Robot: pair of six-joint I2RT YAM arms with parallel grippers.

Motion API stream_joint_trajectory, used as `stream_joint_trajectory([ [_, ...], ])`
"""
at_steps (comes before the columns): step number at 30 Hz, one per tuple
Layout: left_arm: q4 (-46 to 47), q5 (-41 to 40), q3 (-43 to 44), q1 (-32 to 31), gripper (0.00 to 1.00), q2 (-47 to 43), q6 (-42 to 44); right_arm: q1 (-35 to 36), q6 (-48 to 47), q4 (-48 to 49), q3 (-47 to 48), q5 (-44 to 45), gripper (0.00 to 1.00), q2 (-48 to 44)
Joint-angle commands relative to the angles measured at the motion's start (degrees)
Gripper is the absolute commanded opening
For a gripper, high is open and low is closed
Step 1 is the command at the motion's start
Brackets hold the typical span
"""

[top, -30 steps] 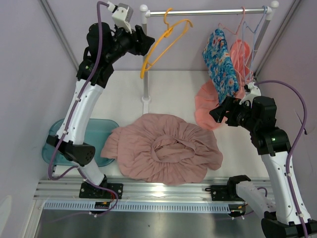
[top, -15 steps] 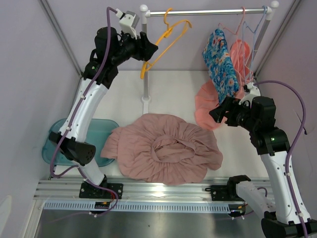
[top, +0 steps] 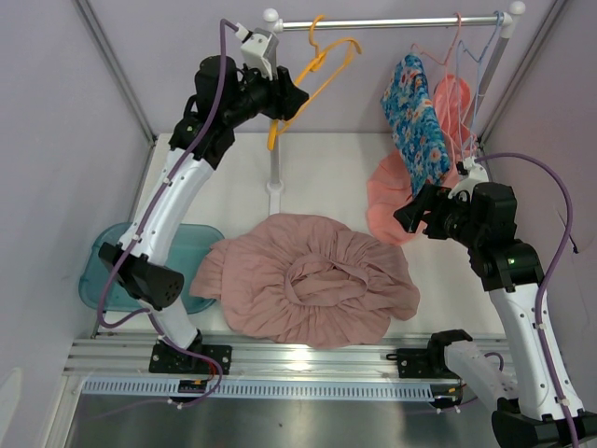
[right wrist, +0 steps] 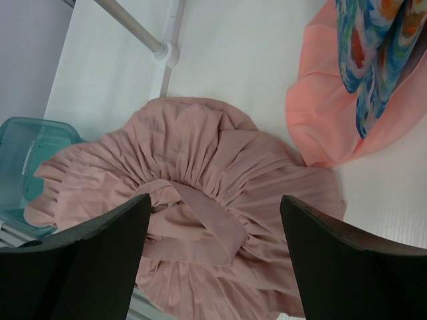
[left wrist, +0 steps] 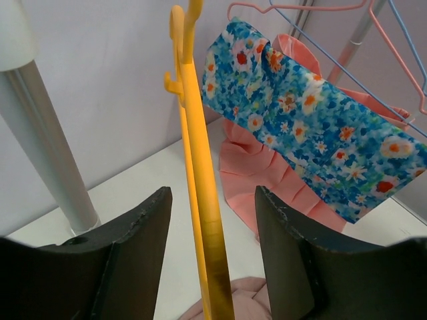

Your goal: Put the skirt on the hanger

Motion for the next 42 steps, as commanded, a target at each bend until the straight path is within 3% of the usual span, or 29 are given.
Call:
stream_joint_trajectory([
  [1, 2.5, -2.0, 0.1, -0.5, 0.57, 0.0, -0.9, -0.4, -1.4, 1.5, 0.3, 0.6, 0.85, -0.3],
  [8, 1.9, -5.0, 1.1, -1.3, 0.47, 0.3, -0.8, -0.6, -1.6, 1.5, 0.4, 0.7, 0.85, -0.3],
  [11, 0.4, -7.0, 3.1, -2.3, 0.28, 1.0, 1.0, -0.7, -1.5, 1.5, 0.7, 0.5, 0.85, -0.3],
  [19, -0.8, -9.1, 7.8, -4.3, 0.00, 2.0, 2.6, -0.9, -1.6, 1.6, 1.0, 0.3, 0.85, -0.3],
  [30, 3.0, -10.6, 7.8, -4.7, 0.00, -0.8, 0.6, -1.0, -2.1, 1.3, 1.6, 0.2, 0.85, -0.5],
  [33, 6.7, -10.1, 4.5, -4.7, 0.00, -2.9, -0.1, -1.0, -2.2, 1.4, 1.6, 0.0, 0.85, -0.5],
  [42, 6.2, -9.1, 4.4, -4.7, 0.00, -3.5, -0.9, -1.1, -2.3, 1.0, 1.6, 0.0, 0.85, -0.7],
])
